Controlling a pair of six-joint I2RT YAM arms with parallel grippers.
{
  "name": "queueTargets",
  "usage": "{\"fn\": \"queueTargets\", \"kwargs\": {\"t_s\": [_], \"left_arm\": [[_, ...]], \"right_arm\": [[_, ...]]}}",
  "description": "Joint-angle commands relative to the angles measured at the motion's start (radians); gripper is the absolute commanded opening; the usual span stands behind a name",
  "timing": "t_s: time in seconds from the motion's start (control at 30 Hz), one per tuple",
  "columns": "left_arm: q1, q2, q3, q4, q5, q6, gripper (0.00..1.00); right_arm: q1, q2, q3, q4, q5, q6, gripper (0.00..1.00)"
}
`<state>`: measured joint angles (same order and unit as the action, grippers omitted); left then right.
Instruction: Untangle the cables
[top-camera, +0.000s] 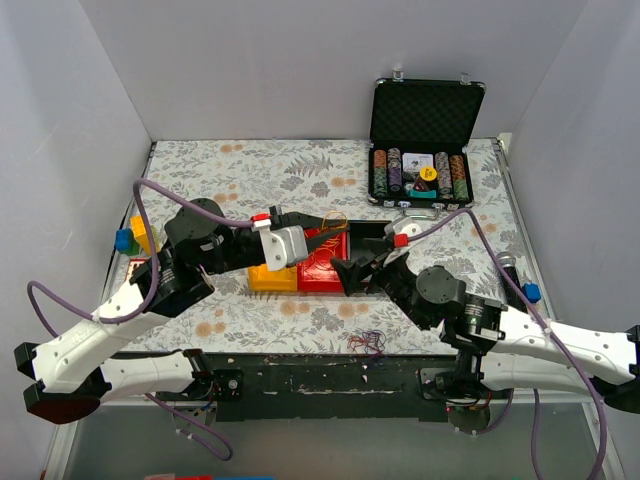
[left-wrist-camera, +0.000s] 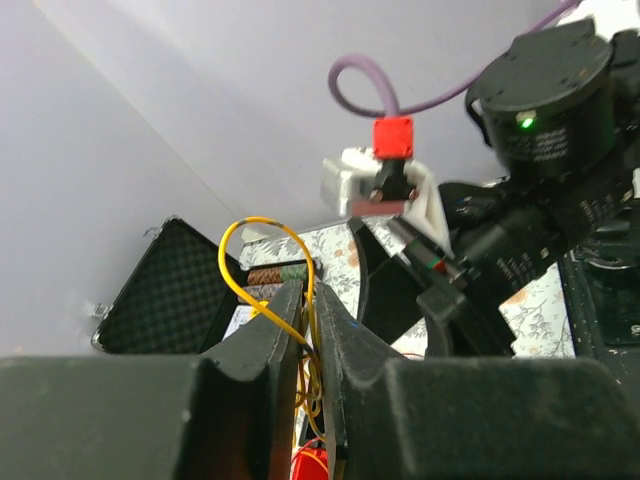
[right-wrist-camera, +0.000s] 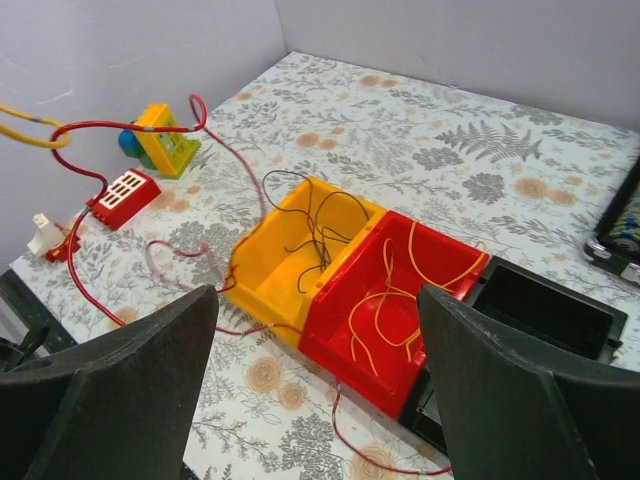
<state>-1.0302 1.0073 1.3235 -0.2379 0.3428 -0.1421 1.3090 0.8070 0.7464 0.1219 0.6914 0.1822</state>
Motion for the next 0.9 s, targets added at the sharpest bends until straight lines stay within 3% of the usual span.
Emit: {"fn": "queueTargets", "kwargs": {"t_s": [0.0,0.23,0.47,0.87], "left_arm": [[-0.001,-0.009,0.043,-0.018,0.074,-0.004,0.14],[-0.001,-0.010,0.042,-0.024,0.090,0.021,0.15],[-0.001,-0.026,-0.012,-0.021,0.058,0.070,0.13],[-0.001,-0.016,-0.037,0.002,0.030,0.073,0.13]], "right_arm": [[-0.020,0.041,0.030,0.134,-0.114,0.022,0.89],[-0.040,0.078,0.065,0.125,-0.122,0.036,0.87],[-0.040,-0.049,0.015,0.059,-0.079,0.074,0.84],[-0.040,-0.048,0.027,0.054,-0.297,0.148,0.75]]}}
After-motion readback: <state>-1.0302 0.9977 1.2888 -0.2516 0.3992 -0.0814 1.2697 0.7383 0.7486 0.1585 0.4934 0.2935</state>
